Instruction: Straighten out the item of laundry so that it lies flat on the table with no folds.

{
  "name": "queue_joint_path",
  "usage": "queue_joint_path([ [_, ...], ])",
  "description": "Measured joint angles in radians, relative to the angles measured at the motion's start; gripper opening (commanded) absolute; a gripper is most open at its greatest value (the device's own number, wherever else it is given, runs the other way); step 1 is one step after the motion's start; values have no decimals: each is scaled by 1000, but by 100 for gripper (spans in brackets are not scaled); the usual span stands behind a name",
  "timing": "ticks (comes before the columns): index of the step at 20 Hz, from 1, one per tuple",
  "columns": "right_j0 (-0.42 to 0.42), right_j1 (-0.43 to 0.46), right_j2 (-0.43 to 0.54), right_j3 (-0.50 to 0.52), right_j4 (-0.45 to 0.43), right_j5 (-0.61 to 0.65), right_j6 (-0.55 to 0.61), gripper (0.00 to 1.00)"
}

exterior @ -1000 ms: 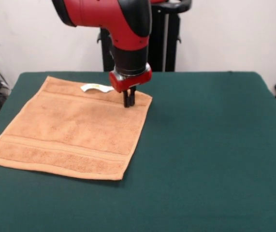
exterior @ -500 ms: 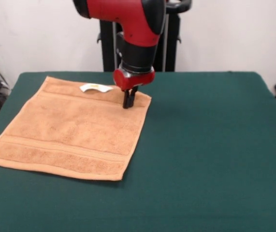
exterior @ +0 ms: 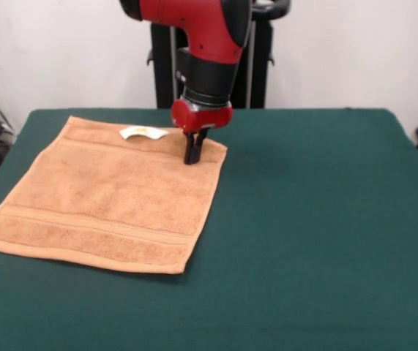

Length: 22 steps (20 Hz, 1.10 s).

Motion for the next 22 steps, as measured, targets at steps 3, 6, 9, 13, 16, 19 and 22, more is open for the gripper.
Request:
queue_joint_path([
  [3, 0, 5, -5, 7, 0, -28, 0, 0],
  [6, 0, 10, -10, 13, -1, -59, 0, 0],
  [9, 0, 22, -21, 26, -2, -122, 0, 0],
  [13, 3, 42, -38, 43, -3, -211, 0, 0],
  [16, 19, 69, -65, 52, 0, -300, 0, 0],
  [19, 44, 101, -101, 51, 25, -375, 0, 0],
  [22, 54, 128, -132, 43, 70, -427, 0, 0],
])
